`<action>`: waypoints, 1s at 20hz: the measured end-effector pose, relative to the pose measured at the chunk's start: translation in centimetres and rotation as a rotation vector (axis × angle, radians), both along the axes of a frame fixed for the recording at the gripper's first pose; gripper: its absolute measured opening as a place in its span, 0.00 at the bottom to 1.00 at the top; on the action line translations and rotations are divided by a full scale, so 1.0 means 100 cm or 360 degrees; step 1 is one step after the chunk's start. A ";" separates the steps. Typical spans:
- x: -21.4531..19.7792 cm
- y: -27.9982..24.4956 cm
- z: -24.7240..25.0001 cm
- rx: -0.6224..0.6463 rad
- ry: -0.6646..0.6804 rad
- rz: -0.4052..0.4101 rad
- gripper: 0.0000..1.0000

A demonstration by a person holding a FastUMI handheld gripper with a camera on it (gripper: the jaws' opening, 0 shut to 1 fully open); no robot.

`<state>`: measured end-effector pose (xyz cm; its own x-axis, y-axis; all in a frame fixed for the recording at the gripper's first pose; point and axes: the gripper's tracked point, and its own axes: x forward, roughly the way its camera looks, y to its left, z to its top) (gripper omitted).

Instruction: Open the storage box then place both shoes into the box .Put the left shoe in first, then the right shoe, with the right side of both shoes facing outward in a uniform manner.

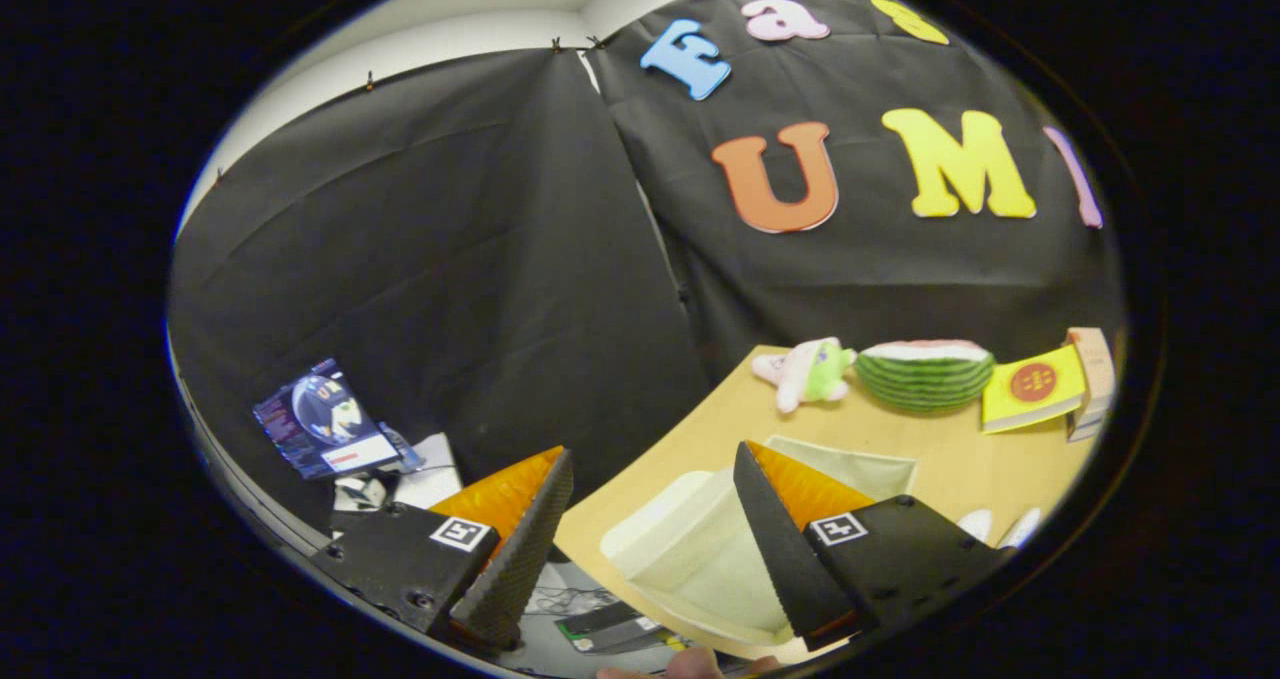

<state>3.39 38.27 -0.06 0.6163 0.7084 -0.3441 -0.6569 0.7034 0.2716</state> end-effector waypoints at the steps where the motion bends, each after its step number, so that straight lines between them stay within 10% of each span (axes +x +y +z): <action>1: 0.008 -0.020 0.003 -0.0026 -0.0064 -0.0071 1.00; 11: 0.026 -0.203 -0.074 -0.0407 -0.0090 -0.0496 1.00; 20: 0.014 -0.284 -0.210 -0.0635 0.0540 -0.0597 1.00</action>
<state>4.81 9.84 -21.09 0.6080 0.2431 -0.7558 -0.2702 0.9585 0.0909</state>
